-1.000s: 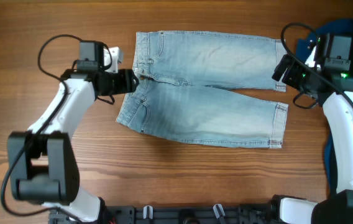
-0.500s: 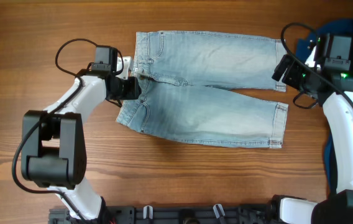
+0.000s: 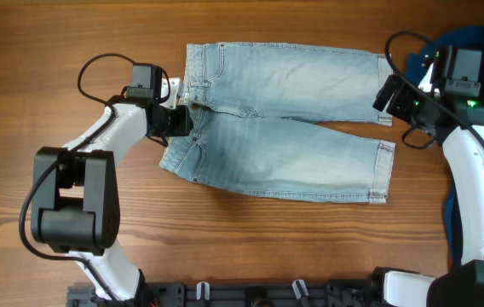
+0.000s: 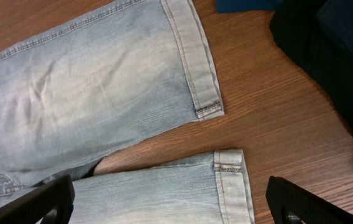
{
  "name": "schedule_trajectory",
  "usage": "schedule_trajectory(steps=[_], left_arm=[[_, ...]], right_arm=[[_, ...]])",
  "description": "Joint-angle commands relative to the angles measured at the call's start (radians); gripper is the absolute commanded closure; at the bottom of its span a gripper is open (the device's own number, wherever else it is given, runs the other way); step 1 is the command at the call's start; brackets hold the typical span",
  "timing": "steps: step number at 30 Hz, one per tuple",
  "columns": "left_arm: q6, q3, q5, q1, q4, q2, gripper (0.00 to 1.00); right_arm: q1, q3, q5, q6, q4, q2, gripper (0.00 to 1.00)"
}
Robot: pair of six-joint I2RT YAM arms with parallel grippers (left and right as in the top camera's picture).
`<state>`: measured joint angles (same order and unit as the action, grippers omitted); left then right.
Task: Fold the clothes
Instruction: 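Move the left gripper to the shorts waistband at the left edge, then pull the waistband left with the left gripper while the right gripper smooths the leg hems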
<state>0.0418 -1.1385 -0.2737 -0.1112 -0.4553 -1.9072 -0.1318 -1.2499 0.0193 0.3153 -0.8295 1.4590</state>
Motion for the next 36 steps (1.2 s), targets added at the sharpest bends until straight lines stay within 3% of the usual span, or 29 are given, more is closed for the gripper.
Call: schedule_trajectory(steps=[1, 3, 8, 13, 16, 19, 26, 32, 36], left_arm=[[-0.008, 0.009, 0.012, -0.003, 0.002, -0.018, 0.71], [-0.008, 0.009, 0.011, -0.003, -0.002, -0.018, 0.75], [-0.008, 0.009, 0.005, -0.003, -0.008, -0.018, 0.96], [-0.008, 0.009, 0.006, -0.003, -0.008, -0.018, 0.96], [0.196, 0.009, 0.14, 0.02, -0.008, -0.018, 0.96], [0.277, 0.009, 0.141, 0.069, -0.022, -0.017, 0.96], [0.346, 0.009, 0.135, 0.177, -0.09, -0.017, 0.96], [0.585, 0.009, 0.127, 0.185, -0.137, -0.017, 0.96], [0.583, 0.009, 0.097, 0.184, -0.136, -0.011, 0.96]], right_arm=[[0.002, -0.011, 0.005, 0.002, 0.003, -0.008, 0.0], [0.002, -0.011, 0.005, 0.001, 0.003, -0.008, 0.0], [0.002, -0.011, 0.005, 0.002, 0.003, -0.008, 0.0], [0.002, -0.011, 0.005, 0.002, 0.003, -0.008, 0.0], [0.002, -0.011, 0.005, 0.001, 0.003, -0.008, 0.0], [0.002, -0.011, 0.005, 0.002, 0.003, -0.008, 0.0], [0.002, -0.011, 0.005, 0.002, 0.003, -0.008, 0.0], [0.002, -0.011, 0.005, 0.002, 0.003, -0.008, 0.0], [0.002, -0.011, 0.005, 0.002, 0.003, -0.008, 0.0]])
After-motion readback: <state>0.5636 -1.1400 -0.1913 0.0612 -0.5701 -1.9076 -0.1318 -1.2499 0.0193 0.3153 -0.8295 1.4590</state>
